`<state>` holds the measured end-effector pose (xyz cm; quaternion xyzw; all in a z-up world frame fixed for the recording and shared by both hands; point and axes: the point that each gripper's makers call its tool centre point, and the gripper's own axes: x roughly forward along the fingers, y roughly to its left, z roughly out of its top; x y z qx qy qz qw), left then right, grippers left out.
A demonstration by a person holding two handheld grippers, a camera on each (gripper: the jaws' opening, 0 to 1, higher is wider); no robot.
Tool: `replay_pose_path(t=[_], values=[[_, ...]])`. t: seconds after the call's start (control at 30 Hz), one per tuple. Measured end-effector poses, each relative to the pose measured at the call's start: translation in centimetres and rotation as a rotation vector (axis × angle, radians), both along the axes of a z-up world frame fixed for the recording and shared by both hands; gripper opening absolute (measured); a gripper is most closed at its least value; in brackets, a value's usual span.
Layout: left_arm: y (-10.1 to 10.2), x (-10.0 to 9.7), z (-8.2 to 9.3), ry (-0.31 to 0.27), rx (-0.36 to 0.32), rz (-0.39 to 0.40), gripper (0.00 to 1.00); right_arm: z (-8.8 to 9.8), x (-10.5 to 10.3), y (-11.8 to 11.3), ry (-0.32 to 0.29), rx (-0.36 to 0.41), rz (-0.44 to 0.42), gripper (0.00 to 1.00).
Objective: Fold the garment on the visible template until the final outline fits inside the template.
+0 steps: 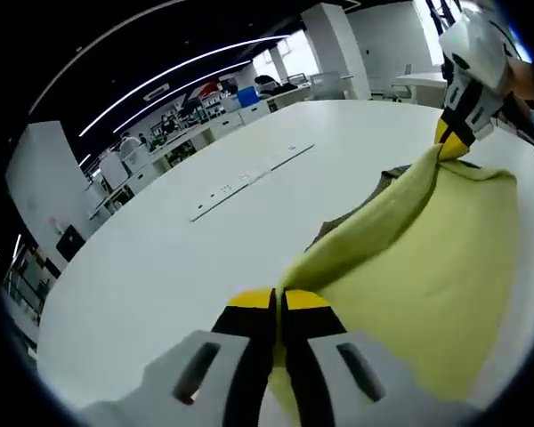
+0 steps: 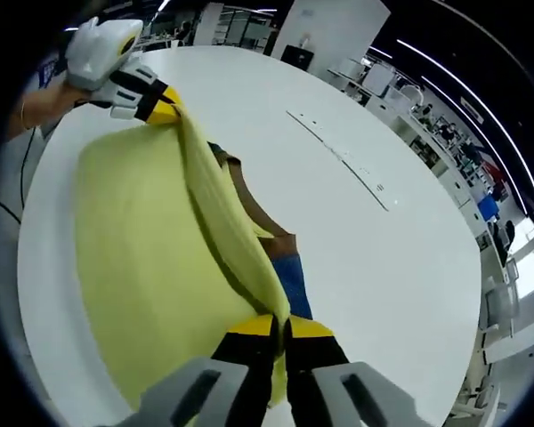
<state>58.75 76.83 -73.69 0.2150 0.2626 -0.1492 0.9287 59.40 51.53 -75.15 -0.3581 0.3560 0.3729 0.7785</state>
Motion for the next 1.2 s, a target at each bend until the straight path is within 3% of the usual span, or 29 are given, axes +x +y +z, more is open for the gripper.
replay_pose_path(t=[0.13,0.3,0.43,0.57,0.67,0.83,1.0,1.2], values=[[-0.1,0.2,-0.6,0.006,0.014,-0.021,0.00,-0.5,0.2,0.0,0.011,0.007,-0.003,0.00],[0.4,0.2,-1.1,0.005,0.083,-0.043,0.05,-0.3,0.7,-0.7,0.026,0.101,-0.122,0.02],[0.9,0.1,-0.6,-0.006,0.058,-0.053,0.13,0.3,1.0,-1.2,0.035,0.176,-0.204,0.07],[0.9,-0.2,0.0,-0.020,0.000,-0.079,0.21,1.0,0.9,-1.6,0.069,0.300,-0.331,0.22],[1.2,-0.6,0.3,-0.018,-0.049,-0.090,0.27,1.3,0.6,-2.1,0.092,0.380,-0.421,0.28],[2.2,-1.1,0.3,-0.009,-0.095,-0.096,0.30,1.3,0.1,-3.5,0.115,0.455,-0.578,0.29],[2.9,-1.9,0.0,0.007,-0.087,-0.110,0.30,0.7,-0.5,-4.3,0.111,0.429,-0.617,0.28],[3.1,-2.5,-0.7,0.022,-0.050,-0.152,0.27,0.8,-0.1,-3.6,0.144,0.593,-0.704,0.26]])
